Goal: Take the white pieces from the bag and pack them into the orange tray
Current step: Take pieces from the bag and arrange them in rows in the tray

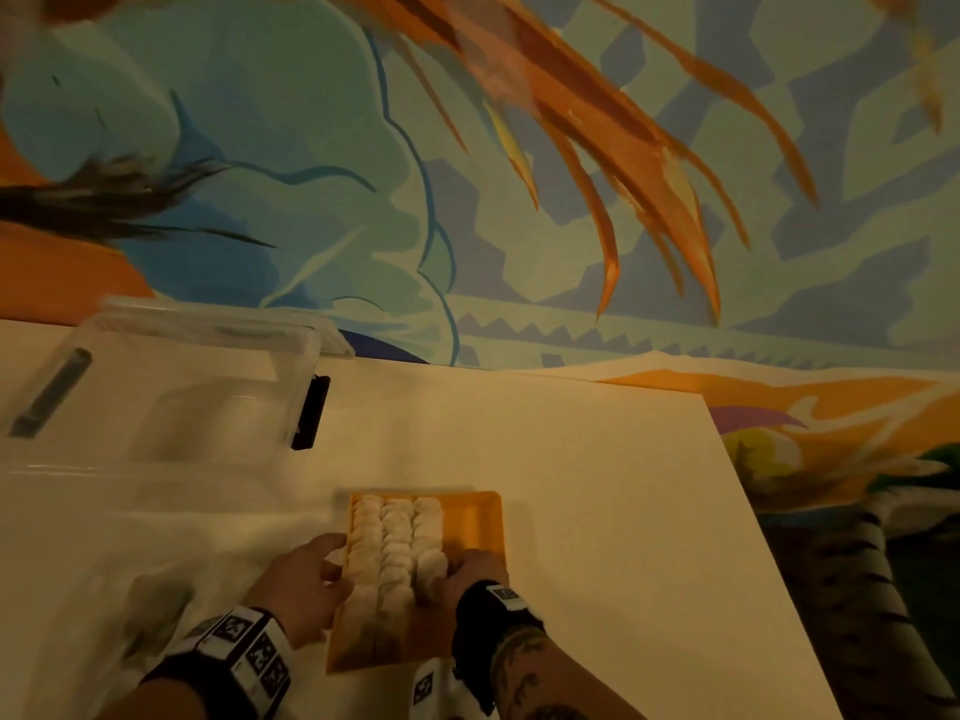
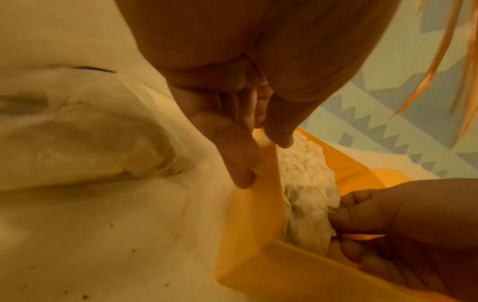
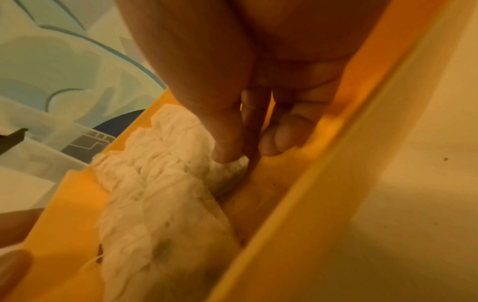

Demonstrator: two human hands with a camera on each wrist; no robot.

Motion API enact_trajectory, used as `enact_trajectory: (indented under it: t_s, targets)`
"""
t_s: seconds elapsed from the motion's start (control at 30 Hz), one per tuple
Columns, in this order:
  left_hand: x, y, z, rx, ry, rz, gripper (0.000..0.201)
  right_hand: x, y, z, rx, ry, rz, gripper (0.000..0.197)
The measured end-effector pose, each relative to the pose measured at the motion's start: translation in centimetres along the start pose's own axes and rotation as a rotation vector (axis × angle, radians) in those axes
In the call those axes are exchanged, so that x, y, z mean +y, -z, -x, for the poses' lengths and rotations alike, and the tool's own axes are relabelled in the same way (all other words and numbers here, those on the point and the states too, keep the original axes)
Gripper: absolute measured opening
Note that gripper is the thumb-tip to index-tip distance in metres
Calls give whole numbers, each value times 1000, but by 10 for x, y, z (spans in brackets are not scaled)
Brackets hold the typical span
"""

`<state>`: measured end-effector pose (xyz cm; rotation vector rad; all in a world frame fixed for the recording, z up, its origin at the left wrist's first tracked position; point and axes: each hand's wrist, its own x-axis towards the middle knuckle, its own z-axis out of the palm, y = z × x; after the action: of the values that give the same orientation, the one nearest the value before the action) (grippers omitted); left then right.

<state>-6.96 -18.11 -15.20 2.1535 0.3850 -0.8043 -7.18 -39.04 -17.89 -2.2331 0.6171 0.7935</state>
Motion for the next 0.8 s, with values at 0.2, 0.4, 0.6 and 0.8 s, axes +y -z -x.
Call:
enact_trajectory:
  t_s: [0.2, 0.4, 0.6, 0.8]
  targets:
    - [-4, 3, -3, -25, 13, 87, 53, -1, -8, -9, 22, -16, 41, 22]
    - [-1, 1, -1, -19, 19, 68, 55, -3, -3, -5, 7, -8, 58, 39]
    - [1, 0, 9, 4, -64, -97, 48, 11, 11, 38, -75, 180, 193, 52]
    - [-11, -9, 3, 29, -48, -168, 54, 45, 1, 68, -224, 408, 451, 26]
